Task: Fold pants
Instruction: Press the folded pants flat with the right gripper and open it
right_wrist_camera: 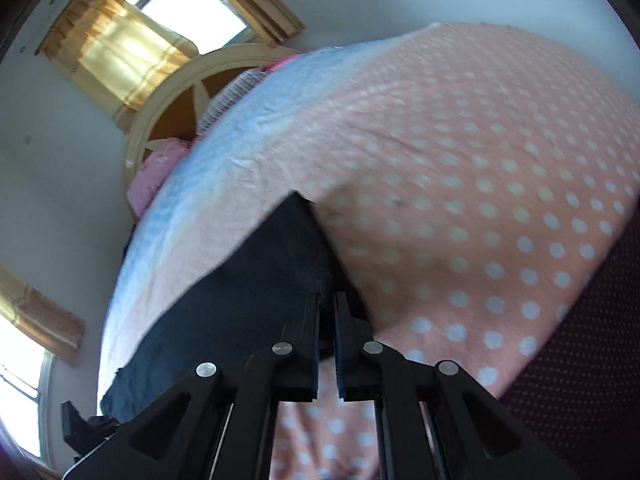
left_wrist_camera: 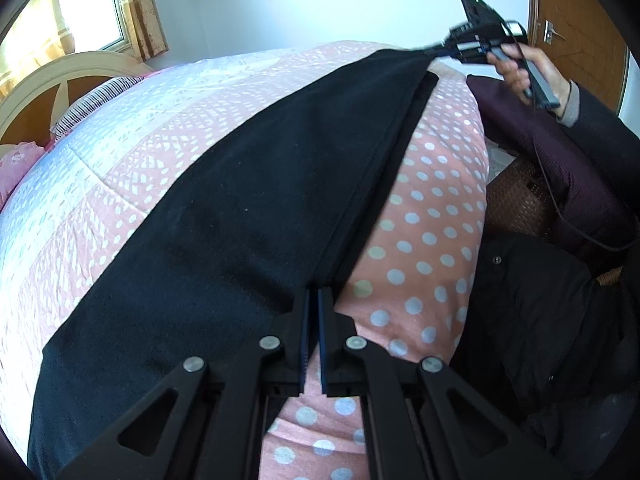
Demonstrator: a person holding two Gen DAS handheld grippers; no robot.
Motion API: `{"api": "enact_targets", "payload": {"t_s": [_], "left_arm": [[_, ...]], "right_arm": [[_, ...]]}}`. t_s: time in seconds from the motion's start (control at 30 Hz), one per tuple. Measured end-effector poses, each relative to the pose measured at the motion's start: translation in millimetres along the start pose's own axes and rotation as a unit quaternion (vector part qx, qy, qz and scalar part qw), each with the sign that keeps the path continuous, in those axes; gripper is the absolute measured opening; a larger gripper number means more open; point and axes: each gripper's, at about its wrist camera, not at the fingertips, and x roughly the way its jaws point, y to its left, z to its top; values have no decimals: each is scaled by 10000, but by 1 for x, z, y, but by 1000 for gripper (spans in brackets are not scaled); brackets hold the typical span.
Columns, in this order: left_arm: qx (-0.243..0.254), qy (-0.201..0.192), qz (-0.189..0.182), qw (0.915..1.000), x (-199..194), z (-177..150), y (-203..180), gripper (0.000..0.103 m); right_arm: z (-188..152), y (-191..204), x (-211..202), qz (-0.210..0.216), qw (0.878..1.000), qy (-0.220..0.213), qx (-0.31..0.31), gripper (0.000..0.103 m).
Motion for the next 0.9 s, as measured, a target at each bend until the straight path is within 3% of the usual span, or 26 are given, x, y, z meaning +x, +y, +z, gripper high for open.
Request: {"api": "enact_targets", "payload": {"t_s": [0.07, 0.23, 0.37, 0.43, 0.47, 0.5, 0.53, 0.57, 0.63, 0.77, 0.83, 0.9], "left_arm": [[-13, 10, -30, 10000, 0, -1, 1, 5], [27, 51, 3, 10000, -5, -1, 3, 5], [-30, 64, -2, 10000, -4, -3, 8, 5], [-41, 40, -17, 10000, -4, -4, 9, 5], [-63, 3, -7, 10000, -5, -4, 9, 5], [-130, -69, -51, 9999, -8, -4, 10, 5], [-203, -137, -103, 9996, -11, -4, 11, 5], [-267, -213, -86, 9994, -15, -2, 12, 5], [-299, -376, -28, 9988, -23, 5, 11, 5], [-109, -527, 21, 9986, -22, 25, -1, 18], [91, -536, -12, 9985, -15, 35, -13, 23], [320, -457, -15, 9984, -1, 46, -27, 24]], "right_arm": [[-2, -7, 4, 119, 9998, 41, 175, 6], [1, 5, -6, 136, 9997, -171, -81, 5], [-4, -7, 4, -119, 9999, -7, -19, 6], [-6, -2, 4, -272, 9992, -16, -303, 8], [-4, 2, 1, -313, 9990, -43, -320, 19], [-3, 5, -2, -399, 9986, -81, -324, 37], [-2, 8, -6, -490, 9981, -145, -332, 47], [-1, 12, -11, -551, 9975, -239, -364, 52], [-3, 24, -23, -586, 9966, -376, -430, 52], [-8, 41, -32, -48, 9993, -192, -307, 52], [-15, 54, -24, 493, 9984, 152, -221, 52], [-25, 66, -8, 647, 9964, 467, -273, 52]]}}
